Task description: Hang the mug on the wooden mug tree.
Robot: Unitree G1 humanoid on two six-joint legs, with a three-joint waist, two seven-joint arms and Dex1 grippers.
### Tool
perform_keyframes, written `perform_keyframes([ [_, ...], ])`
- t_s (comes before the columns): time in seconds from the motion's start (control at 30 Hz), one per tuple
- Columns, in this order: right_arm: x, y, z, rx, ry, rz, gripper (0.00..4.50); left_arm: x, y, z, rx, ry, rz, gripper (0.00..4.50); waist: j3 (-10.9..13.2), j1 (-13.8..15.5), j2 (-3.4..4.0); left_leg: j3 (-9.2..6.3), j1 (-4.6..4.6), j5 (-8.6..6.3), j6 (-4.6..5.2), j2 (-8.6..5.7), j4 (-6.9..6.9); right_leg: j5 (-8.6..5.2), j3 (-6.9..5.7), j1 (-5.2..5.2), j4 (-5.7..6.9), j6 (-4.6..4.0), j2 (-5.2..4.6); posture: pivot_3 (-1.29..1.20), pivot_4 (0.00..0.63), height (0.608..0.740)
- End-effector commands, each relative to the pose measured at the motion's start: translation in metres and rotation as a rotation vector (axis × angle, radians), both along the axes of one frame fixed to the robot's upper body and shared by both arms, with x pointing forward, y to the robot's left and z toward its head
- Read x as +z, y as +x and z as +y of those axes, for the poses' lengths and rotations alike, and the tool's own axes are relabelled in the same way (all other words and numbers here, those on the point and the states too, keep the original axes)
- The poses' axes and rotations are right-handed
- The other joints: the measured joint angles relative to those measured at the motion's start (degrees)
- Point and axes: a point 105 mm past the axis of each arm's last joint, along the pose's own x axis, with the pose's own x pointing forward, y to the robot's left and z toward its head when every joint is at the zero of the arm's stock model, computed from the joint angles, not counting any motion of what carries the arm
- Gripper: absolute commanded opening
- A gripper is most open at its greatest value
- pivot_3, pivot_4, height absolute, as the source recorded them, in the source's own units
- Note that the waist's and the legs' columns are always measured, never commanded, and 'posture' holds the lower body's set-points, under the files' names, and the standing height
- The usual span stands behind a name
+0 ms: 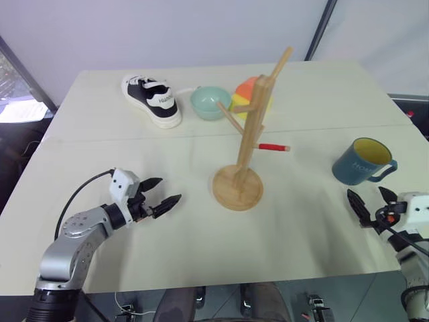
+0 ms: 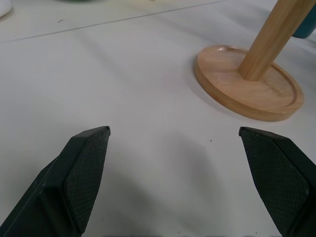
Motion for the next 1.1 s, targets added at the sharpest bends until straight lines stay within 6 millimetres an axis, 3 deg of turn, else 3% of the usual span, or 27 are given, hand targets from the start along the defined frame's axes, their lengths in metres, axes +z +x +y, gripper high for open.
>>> perform_keyframes([
  [0.03,0.010,0.002,-0.001,0.012,-0.026,-0.032,4.32,0.011,0.000,0.001,-0.001,0.000,-0.056,4.50,0.0,0.0,0.00,0.00,0.00,0.00,0.00,0.00,0.00,0.00,0.00,0.00,0.00,0.00,0.00,0.00,0.150,0.736],
  [0.37,0.008,0.004,-0.005,0.009,-0.027,-0.028,4.32,0.011,-0.002,-0.004,-0.029,0.008,-0.046,4.50,0.0,0.0,0.00,0.00,0.00,0.00,0.00,0.00,0.00,0.01,0.00,0.00,0.00,-0.01,0.00,0.00,0.150,0.736],
  [0.77,0.009,0.006,-0.025,-0.075,-0.064,-0.028,4.32,0.033,-0.060,-0.074,-0.515,-0.016,-0.091,4.50,0.0,0.0,0.03,0.03,0.00,0.00,0.00,0.00,0.00,0.08,0.02,0.01,-0.02,-0.13,-0.01,0.00,0.150,0.736],
  [1.1,0.011,0.008,-0.042,-0.150,-0.080,-0.050,4.32,0.035,-0.069,-0.093,-0.653,0.030,-0.117,4.50,0.0,0.0,0.10,0.08,0.02,0.01,0.01,-0.01,0.03,0.08,0.01,0.02,-0.01,-0.14,0.01,0.00,0.150,0.736],
])
